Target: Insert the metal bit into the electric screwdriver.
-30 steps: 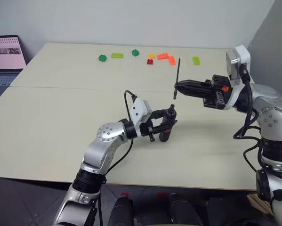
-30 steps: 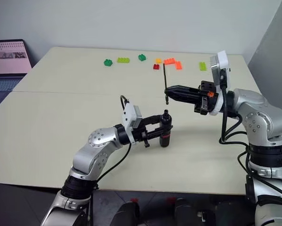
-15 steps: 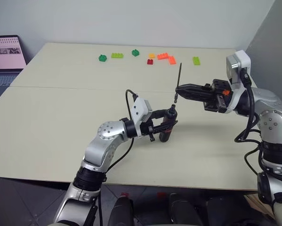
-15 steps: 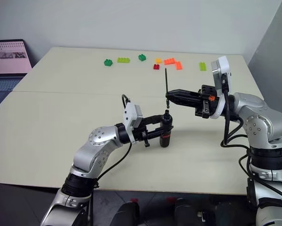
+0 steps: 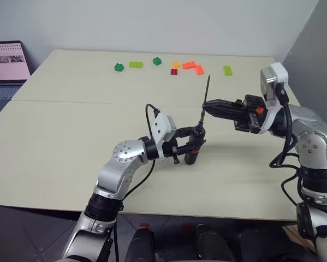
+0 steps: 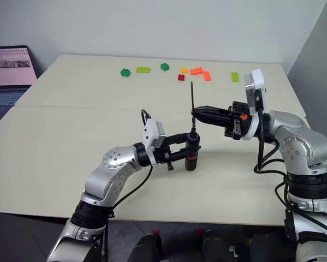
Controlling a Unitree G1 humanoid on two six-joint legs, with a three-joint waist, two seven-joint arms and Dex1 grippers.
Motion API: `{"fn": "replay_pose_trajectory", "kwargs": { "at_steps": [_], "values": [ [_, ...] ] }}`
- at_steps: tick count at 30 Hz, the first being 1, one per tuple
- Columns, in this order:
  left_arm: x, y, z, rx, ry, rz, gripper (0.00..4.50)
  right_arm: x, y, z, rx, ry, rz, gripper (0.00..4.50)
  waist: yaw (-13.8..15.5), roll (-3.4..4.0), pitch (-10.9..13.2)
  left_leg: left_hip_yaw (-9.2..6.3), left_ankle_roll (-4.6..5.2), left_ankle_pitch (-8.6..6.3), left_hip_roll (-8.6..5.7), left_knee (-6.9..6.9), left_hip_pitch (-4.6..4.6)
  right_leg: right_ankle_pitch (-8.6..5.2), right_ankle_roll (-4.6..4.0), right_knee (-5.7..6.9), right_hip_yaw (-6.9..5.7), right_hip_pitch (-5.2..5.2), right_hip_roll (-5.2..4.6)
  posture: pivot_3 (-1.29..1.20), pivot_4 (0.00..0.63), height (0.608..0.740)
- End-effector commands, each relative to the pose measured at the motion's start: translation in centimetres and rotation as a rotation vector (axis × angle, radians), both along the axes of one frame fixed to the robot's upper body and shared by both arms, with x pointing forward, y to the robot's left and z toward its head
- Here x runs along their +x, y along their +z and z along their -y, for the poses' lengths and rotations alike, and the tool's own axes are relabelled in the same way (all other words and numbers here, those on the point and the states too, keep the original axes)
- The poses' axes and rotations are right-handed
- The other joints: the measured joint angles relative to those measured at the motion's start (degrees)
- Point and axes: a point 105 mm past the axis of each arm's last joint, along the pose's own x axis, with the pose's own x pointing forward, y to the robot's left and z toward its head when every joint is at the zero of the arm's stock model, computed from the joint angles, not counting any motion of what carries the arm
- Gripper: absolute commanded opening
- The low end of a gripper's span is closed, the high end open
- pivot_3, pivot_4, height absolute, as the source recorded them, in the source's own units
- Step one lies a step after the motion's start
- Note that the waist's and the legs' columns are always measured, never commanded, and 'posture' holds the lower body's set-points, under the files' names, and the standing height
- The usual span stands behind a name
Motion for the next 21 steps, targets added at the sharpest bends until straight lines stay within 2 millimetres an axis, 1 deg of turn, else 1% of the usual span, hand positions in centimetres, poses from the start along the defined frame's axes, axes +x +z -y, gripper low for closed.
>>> {"fn": "replay_pose_trajectory", "kwargs": {
  "at_steps": [1, 16, 21],
  "values": [
    [-0.27, 0.31, 0.15, -0.005, -0.024, 0.008, 1.65, -0.22, 0.66, 0.07, 0.009, 0.000, 0.042, 0.00, -0.01, 0.00, 0.00, 0.00, 0.00, 0.00, 0.00, 0.00, 0.00, 0.00, 0.00, 0.00, 0.00, 0.00, 0.00, 0.00, 0.150, 0.740],
    [-0.25, 0.31, 0.05, -0.001, -0.023, 0.011, 1.65, -0.01, -0.22, 0.19, -0.011, -0.009, 0.032, 0.00, -0.01, 0.00, 0.00, 0.00, 0.00, 0.00, 0.00, 0.00, 0.00, 0.00, 0.00, 0.00, 0.00, 0.00, 0.00, 0.00, 0.150, 0.740],
    [-0.29, 0.29, 0.05, 0.001, -0.026, 0.013, 1.65, -0.04, -0.24, 0.12, -0.011, -0.009, 0.036, 0.00, -0.01, 0.00, 0.00, 0.00, 0.00, 0.00, 0.00, 0.00, 0.01, 0.00, 0.00, 0.00, 0.00, 0.00, 0.00, 0.00, 0.150, 0.740]
  ]
}}
